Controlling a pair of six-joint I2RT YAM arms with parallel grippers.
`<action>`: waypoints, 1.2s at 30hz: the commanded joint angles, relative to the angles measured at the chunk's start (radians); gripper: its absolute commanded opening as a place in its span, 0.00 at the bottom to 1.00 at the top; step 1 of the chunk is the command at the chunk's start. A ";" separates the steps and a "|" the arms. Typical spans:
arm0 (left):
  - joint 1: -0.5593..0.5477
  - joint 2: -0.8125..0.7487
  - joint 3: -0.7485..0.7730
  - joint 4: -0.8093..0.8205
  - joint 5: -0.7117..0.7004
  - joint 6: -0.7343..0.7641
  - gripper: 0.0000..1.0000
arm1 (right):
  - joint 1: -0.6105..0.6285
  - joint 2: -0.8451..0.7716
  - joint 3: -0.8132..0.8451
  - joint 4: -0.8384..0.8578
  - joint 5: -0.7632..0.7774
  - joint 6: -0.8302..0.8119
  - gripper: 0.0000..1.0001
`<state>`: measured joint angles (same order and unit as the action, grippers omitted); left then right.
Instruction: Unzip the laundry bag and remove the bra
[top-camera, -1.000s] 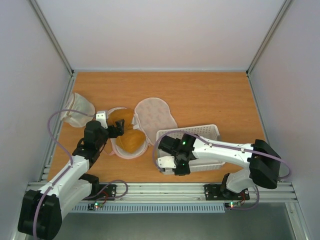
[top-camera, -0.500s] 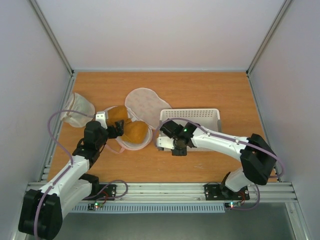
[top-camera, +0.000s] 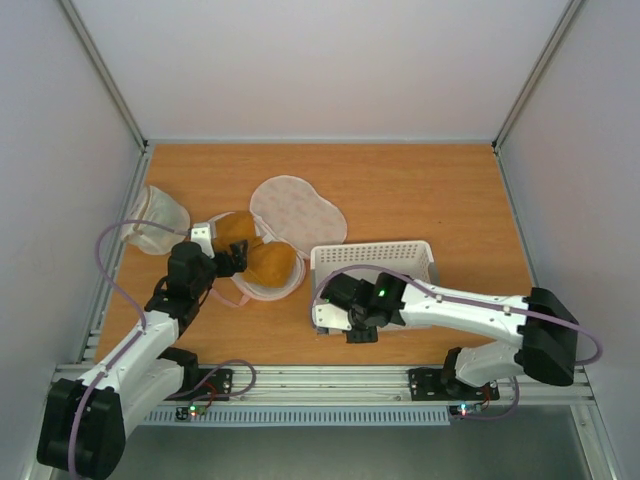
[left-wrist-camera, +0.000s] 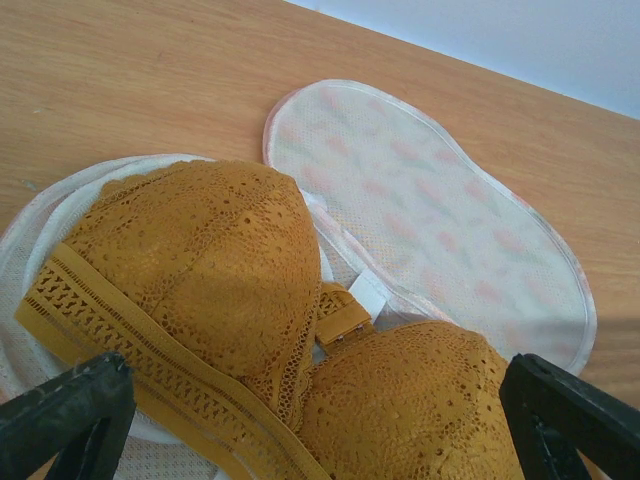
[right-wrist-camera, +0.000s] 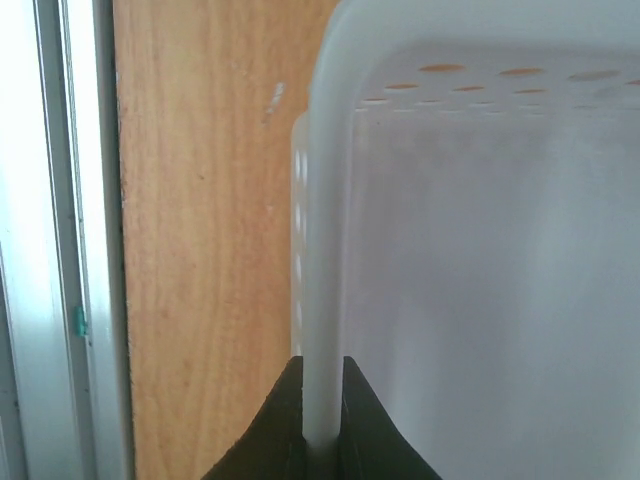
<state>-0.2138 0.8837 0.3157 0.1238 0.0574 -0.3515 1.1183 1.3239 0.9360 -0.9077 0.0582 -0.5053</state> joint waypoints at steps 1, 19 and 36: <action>0.007 0.001 -0.013 0.046 0.002 0.000 0.99 | 0.028 0.041 -0.049 0.065 0.001 0.097 0.01; 0.020 -0.013 0.015 0.056 0.016 -0.003 0.99 | 0.028 -0.013 0.166 0.037 0.117 0.131 0.98; 0.305 0.358 0.737 -0.873 0.403 0.304 0.98 | -0.208 0.368 0.598 0.376 0.055 0.858 0.80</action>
<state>0.0547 1.1011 0.8730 -0.3645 0.3210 -0.2584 0.8982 1.5982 1.5219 -0.5056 0.2817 0.1707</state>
